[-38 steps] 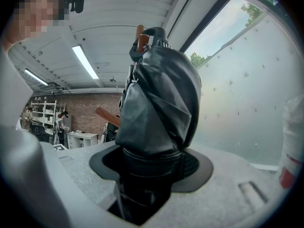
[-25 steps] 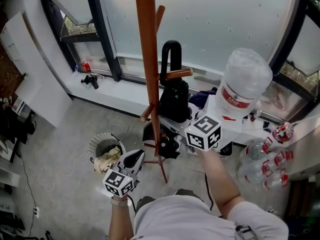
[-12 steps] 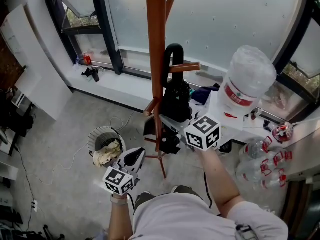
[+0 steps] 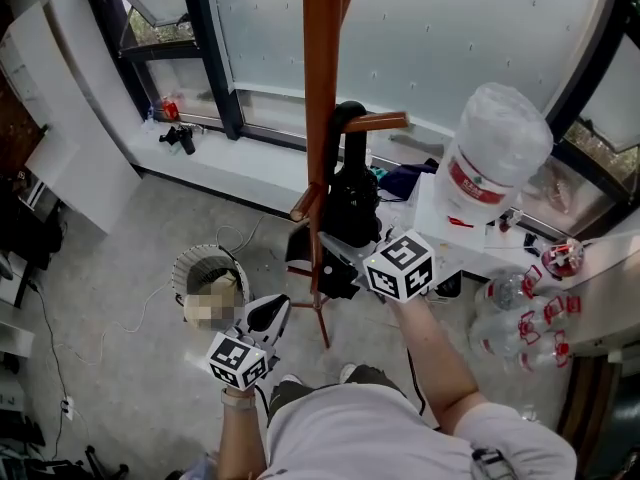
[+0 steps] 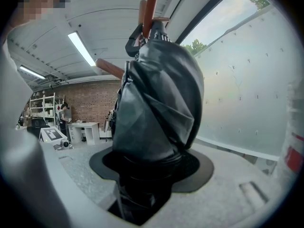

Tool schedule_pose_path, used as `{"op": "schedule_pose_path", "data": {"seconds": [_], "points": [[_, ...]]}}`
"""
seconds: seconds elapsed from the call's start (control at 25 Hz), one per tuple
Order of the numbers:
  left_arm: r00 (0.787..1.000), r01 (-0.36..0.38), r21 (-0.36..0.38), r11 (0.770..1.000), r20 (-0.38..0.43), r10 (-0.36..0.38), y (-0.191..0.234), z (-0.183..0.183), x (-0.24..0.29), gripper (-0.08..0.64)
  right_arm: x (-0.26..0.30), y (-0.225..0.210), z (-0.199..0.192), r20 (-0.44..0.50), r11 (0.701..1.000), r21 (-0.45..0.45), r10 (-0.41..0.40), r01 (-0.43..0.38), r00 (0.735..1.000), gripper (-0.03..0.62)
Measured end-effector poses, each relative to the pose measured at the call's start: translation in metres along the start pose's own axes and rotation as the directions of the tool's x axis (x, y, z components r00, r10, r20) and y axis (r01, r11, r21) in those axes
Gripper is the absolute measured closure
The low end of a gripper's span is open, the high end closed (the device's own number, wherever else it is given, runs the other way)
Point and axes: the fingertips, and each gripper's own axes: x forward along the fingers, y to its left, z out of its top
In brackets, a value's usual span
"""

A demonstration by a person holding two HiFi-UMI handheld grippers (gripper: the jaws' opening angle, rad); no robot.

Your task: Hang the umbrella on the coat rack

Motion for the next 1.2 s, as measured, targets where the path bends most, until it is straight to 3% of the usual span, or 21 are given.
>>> {"op": "schedule_pose_path", "data": {"seconds": [0.52,1.2], "points": [[1.0,0.019,-0.031,0.999,-0.008,-0.019,-0.007,-0.017,-0.009,0.558,-0.002,0.01,0.002,0.108,1.0,0.016,-0.005,0.003,0.994,0.319],[0.997,0.074,-0.047,0.996,-0.023,-0.075,-0.02,-0.026,-0.007,0.558,-0.028,0.008,0.0,0.18,0.992,0.021,-0.127,0.125,0.975,0.27]]}}
